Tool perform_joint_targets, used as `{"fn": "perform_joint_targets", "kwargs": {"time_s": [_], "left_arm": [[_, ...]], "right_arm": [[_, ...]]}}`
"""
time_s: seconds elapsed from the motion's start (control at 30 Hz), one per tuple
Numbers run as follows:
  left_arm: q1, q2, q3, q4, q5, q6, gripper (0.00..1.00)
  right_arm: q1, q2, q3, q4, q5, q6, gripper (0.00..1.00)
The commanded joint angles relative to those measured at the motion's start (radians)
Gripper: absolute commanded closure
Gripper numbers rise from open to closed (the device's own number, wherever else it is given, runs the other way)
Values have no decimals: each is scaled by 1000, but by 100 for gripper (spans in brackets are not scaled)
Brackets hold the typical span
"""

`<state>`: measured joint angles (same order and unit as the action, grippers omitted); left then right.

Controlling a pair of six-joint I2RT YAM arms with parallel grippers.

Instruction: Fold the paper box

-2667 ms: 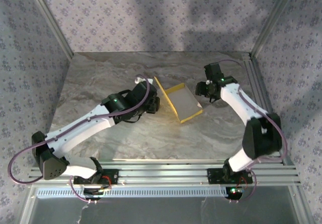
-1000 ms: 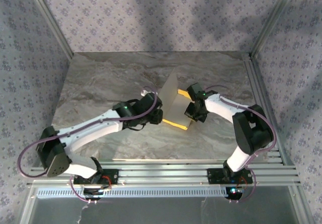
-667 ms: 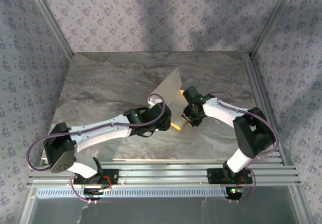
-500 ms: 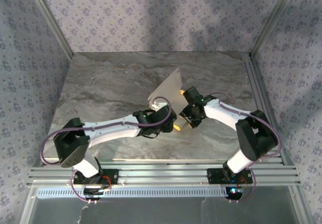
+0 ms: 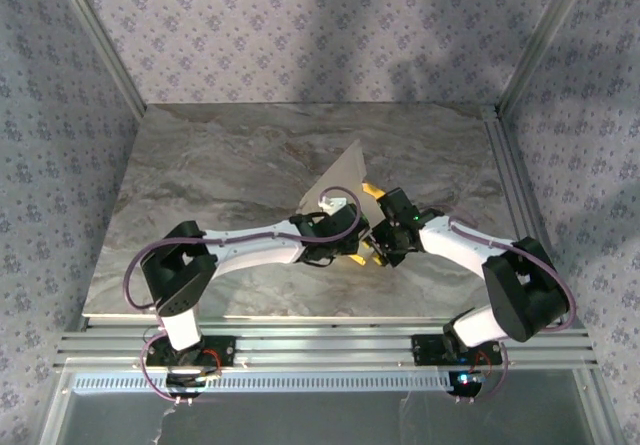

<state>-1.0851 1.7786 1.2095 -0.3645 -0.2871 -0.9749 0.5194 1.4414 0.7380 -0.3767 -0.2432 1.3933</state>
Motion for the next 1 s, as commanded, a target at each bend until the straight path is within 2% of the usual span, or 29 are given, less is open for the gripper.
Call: {"fn": "perform_joint_targets", "kwargs": {"time_s": [0.0, 0.33, 0.97], "left_arm": [[23, 39, 25, 9, -1, 9, 62], [30, 64, 10, 12, 26, 10, 67], [24, 61, -57, 42, 64, -7, 75]], "right_arm": [[-1, 9, -11, 43, -50, 40, 67], [1, 29, -17, 63, -70, 70, 77], [29, 16, -49, 68, -105, 90, 72]]}}
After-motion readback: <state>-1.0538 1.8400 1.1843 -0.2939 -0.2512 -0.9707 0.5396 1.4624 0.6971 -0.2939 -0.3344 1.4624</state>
